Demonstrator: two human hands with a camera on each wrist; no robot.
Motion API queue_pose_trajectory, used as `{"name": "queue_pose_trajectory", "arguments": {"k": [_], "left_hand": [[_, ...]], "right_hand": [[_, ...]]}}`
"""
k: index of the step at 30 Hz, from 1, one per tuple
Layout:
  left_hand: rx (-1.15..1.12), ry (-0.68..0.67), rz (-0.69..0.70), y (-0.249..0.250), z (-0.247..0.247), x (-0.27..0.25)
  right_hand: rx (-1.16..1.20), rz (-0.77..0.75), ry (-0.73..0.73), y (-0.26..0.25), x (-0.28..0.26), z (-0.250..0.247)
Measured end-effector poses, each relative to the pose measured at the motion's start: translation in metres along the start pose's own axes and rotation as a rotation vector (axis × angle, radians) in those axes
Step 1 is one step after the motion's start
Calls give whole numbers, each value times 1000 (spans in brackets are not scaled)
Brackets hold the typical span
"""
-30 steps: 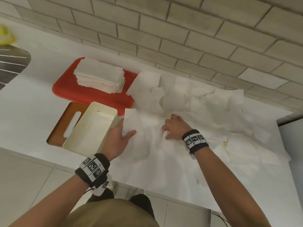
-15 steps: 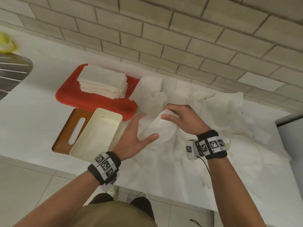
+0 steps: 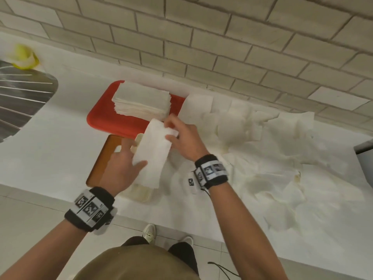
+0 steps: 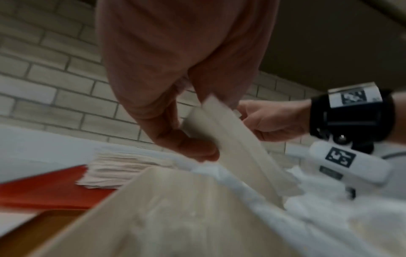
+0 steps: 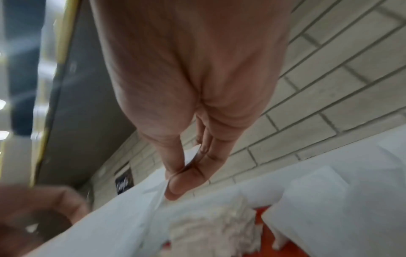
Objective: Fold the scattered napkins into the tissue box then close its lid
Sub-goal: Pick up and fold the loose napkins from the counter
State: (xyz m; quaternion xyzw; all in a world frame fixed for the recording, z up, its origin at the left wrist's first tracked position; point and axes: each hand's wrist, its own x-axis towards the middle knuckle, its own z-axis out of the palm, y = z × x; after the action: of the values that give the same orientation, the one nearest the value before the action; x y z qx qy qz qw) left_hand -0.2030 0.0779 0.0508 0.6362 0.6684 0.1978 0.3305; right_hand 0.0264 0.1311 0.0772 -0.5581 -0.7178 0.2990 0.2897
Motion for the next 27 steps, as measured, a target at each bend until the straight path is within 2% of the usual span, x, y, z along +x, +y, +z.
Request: {"name": "queue_pose_trajectory", "arguments": {"k": [3,6,7,9,11,12,13,16,17,18,21,24,27], "left_hand": [[205,-49,-9,-32,4,-4],[458,-119,81,-41,15,-5],[522,-144,115,-40,19,-5],[623,-161,150,-35,22,-7],[699,-112,161,-29,20,-12],[715,-75,171,-26,17,-15],[714,-45,186,-22,14,-18],[642,16,253,-7,8,-25],[608,18,274,-1,8,-25],[569,16,297,5,10,-25],[433,-39,368,22,24,-21],[303,-126,382,37,48,-17],[138,-201,322,51,68,-10]], "right_hand": [[-283,-16,-144,9,14,55],[-499,-56,-266,4,14,88],[-503,-69,-245,2,12,89],[-406,-19,-64,-1,3,76],[-298,122,128,10,-15,51],[-293,214,147,21,-29,39],[-322,329,109,35,-45,28],[-433,740,-206,80,-96,16],[-438,806,-255,91,-112,19],[-438,820,-251,101,-123,23],[-373,695,-90,118,-140,28],[-69,608,72,110,-144,19],[179,509,212,77,-146,2]]}}
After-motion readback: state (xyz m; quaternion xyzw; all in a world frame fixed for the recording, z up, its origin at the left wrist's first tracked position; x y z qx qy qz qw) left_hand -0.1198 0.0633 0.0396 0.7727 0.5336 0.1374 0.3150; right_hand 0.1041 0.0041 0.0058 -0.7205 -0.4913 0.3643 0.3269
